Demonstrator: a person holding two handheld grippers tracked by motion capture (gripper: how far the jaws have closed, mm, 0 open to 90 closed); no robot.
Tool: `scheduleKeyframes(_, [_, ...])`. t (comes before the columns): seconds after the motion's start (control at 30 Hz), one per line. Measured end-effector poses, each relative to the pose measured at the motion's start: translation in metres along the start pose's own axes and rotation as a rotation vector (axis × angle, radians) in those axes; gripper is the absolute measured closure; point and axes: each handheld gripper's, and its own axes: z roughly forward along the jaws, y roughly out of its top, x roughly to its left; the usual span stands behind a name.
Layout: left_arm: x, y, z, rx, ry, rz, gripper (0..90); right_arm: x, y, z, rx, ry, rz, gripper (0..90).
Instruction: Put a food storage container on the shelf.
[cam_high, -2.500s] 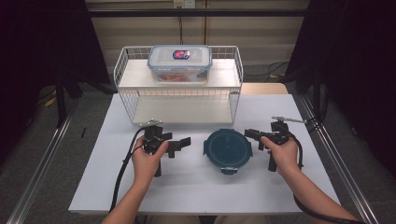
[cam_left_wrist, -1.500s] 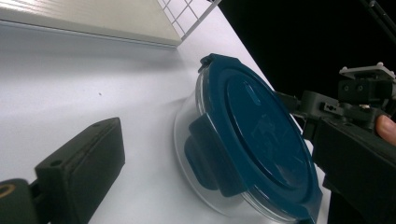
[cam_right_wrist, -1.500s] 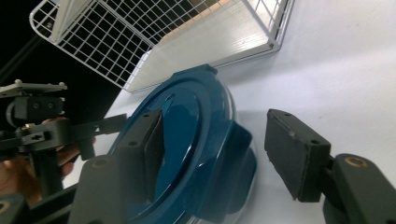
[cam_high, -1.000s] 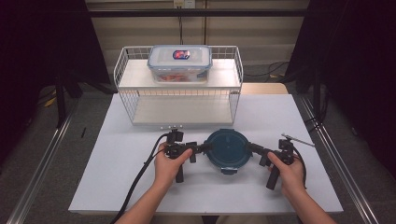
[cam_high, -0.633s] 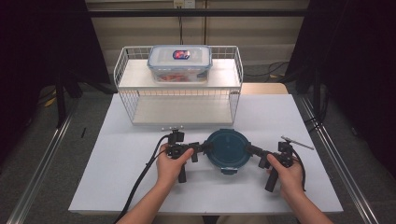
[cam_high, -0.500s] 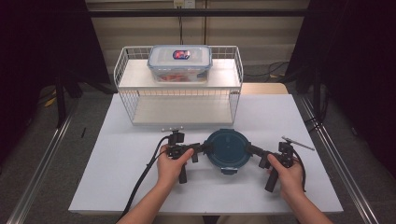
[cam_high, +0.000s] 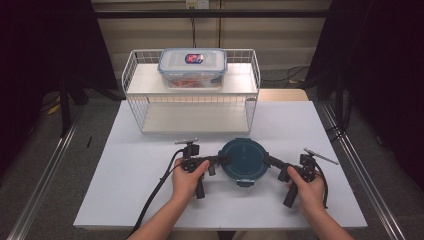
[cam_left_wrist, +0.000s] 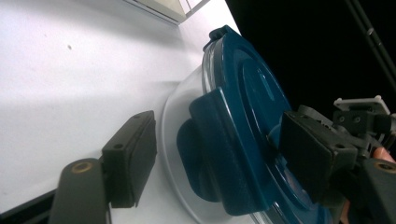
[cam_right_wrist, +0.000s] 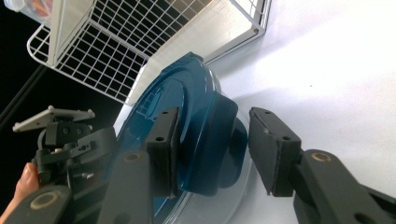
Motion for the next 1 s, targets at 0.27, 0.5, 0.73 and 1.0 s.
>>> scheduleKeyframes(0.27, [-0.001, -0.002, 0.0, -0.01, -0.033, -0.019, 37.8, 0.0, -0.003, 0.0, -0.022, 0.001, 0.027, 54.7])
scheduleKeyframes(0.5, [0.0, -0.001, -0.001, -0.025, -0.034, -0.03, 40.6, -0.003, -0.008, 0.001, -0.045, 0.017, 0.072, 54.6])
scheduleKeyframes(0.73, [0.004, -0.004, -0.003, -0.062, -0.057, -0.113, 46.1, -0.005, -0.012, 0.002, -0.069, 0.032, 0.16, 55.3])
scheduleKeyframes(1.0, [0.003, -0.006, -0.004, -0.079, -0.047, -0.122, 46.6, -0.004, -0.015, 0.003, -0.082, 0.036, 0.198, 55.8])
